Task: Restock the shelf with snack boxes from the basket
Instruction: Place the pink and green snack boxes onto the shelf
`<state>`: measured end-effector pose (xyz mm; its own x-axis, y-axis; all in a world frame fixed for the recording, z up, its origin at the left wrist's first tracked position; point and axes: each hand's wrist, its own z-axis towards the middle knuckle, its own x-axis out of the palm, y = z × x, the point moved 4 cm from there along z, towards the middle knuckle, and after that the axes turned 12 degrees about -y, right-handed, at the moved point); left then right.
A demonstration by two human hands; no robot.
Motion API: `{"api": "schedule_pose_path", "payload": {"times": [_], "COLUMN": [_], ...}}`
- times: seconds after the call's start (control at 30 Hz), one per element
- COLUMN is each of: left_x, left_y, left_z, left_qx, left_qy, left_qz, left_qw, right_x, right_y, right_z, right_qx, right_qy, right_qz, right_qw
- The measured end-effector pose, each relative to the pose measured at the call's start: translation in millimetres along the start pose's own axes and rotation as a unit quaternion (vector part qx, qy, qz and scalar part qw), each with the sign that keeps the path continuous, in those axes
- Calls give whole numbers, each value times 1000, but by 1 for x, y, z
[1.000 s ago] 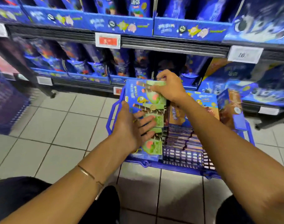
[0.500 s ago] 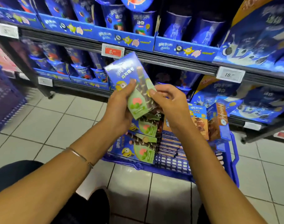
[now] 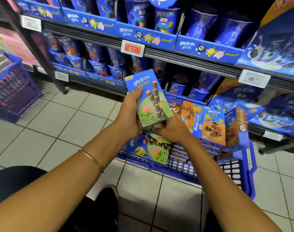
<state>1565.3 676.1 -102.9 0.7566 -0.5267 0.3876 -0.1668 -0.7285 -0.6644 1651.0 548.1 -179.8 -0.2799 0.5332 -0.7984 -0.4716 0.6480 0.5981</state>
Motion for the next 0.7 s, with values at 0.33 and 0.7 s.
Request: {"api": "schedule_pose_path", "payload": {"times": [0.33, 0.7], "left_x": [0, -1], "left_y": [4, 4], "left_z": [-17, -14], "left_qx": [-16, 0], "left_qy": [-12, -15], "left_qz": [3, 28], "left_qw": [1000, 999], "right_x": [-11, -43], "right_y": [5, -3], "right_z": [2, -8], "right_qx": [67, 167], "right_qy": [-29, -122], "right_qz": [4, 217], "right_qw": [997, 954]}}
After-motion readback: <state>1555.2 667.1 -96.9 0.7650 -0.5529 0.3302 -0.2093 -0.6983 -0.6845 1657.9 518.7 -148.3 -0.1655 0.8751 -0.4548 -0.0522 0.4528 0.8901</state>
